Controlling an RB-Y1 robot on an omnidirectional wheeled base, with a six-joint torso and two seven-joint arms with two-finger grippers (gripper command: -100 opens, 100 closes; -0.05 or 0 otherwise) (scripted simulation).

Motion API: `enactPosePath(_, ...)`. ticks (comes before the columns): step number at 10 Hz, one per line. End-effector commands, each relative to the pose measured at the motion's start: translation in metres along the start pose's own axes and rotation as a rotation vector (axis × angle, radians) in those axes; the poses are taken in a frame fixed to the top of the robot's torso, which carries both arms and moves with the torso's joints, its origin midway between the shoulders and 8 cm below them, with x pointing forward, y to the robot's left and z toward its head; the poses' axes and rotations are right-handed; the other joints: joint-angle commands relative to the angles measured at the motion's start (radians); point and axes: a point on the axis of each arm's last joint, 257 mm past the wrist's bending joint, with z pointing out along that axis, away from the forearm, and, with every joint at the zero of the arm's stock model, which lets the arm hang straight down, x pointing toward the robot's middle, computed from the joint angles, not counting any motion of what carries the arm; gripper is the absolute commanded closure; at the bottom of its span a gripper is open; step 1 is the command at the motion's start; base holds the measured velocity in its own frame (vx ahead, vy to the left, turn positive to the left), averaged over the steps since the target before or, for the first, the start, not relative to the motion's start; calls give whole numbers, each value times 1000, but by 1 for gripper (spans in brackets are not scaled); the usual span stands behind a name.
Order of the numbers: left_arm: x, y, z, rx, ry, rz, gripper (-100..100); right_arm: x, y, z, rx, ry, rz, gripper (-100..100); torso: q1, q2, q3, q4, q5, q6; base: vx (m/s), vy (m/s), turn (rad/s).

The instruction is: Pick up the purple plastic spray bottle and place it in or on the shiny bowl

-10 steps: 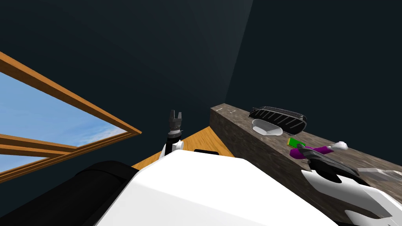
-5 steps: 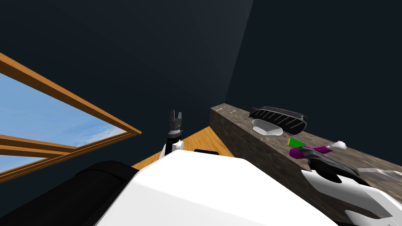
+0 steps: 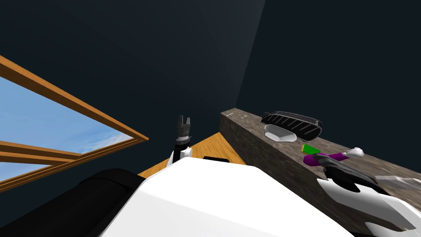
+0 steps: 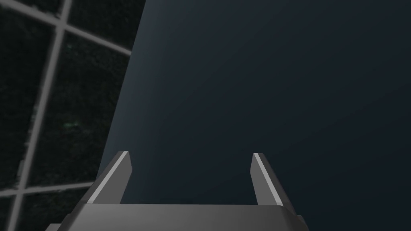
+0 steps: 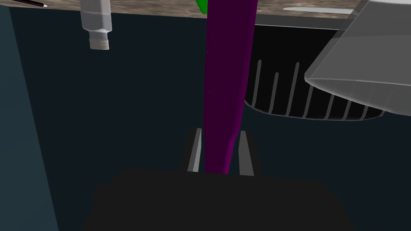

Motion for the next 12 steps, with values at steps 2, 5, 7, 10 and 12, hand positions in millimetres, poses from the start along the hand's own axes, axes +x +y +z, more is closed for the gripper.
enactPosePath(2, 0, 0, 0, 0, 0, 0, 0, -4, -2, 0, -12, 15, -25, 100, 3, 6, 3, 0, -1, 2, -194, 86, -9)
enactPosePath(5, 0, 0, 0, 0, 0, 0, 0, -10, -5, -1, -24, 31, -52, 100, 4, 14, 7, 1, -2, 4, -183, 99, -33)
enactPosePath(7, 0, 0, 0, 0, 0, 0, 0, -14, -8, -1, -29, 45, -67, 100, 2, 14, 7, 1, -2, 4, -215, 41, -16)
enactPosePath(10, 0, 0, 0, 0, 0, 0, 0, -19, -17, 0, -27, 69, -80, 100, -1, 15, 8, 1, -3, 4, -208, 20, -13)
enactPosePath(12, 0, 0, 0, 0, 0, 0, 0, -27, -22, 0, -21, 74, -78, 100, -4, 13, 7, 1, -3, 4, -180, -57, -11)
